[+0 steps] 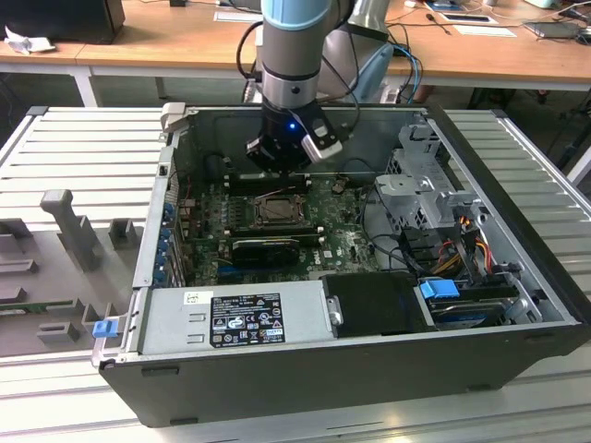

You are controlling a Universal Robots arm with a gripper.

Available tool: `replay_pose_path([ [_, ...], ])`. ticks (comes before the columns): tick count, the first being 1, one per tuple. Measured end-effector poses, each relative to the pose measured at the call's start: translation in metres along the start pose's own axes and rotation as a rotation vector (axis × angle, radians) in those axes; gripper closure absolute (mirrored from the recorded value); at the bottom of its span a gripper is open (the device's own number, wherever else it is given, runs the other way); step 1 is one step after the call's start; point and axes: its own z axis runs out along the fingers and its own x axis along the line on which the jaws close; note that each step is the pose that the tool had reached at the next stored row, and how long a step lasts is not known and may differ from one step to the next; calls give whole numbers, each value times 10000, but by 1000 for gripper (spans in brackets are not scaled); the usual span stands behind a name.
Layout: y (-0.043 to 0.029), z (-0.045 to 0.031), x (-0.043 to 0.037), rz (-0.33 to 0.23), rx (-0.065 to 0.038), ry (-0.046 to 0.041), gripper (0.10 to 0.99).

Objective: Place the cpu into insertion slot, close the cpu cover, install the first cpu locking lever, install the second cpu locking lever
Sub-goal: 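Install the first cpu locking lever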

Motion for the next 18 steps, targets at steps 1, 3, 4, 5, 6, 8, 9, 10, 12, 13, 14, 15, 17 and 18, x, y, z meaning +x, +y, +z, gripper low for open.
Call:
replay_pose_path([
  [1, -1, 5, -5, 8, 0, -3, 980],
  [3, -4, 13, -10, 17, -1, -10, 980],
  [4, -8, 19, -15, 22, -11, -12, 980],
  [5, -11, 25, -24, 27, -27, -14, 980],
  [6, -15, 36, -38, 41, -52, -19, 980],
  [8, -20, 49, -57, 53, -79, -20, 980],
  [9, -22, 56, -60, 54, -86, -22, 980],
  [10, -25, 63, -61, 55, -90, -23, 980],
  [12, -37, 77, -60, 56, -88, -21, 980],
  [13, -38, 82, -60, 57, -90, -22, 980],
  [14, -39, 87, -60, 58, -90, -23, 980],
  [15, -39, 91, -60, 57, -89, -22, 980],
  [17, -41, 100, -61, 57, -87, -21, 980],
  [18, -41, 101, -61, 57, -85, -20, 980],
])
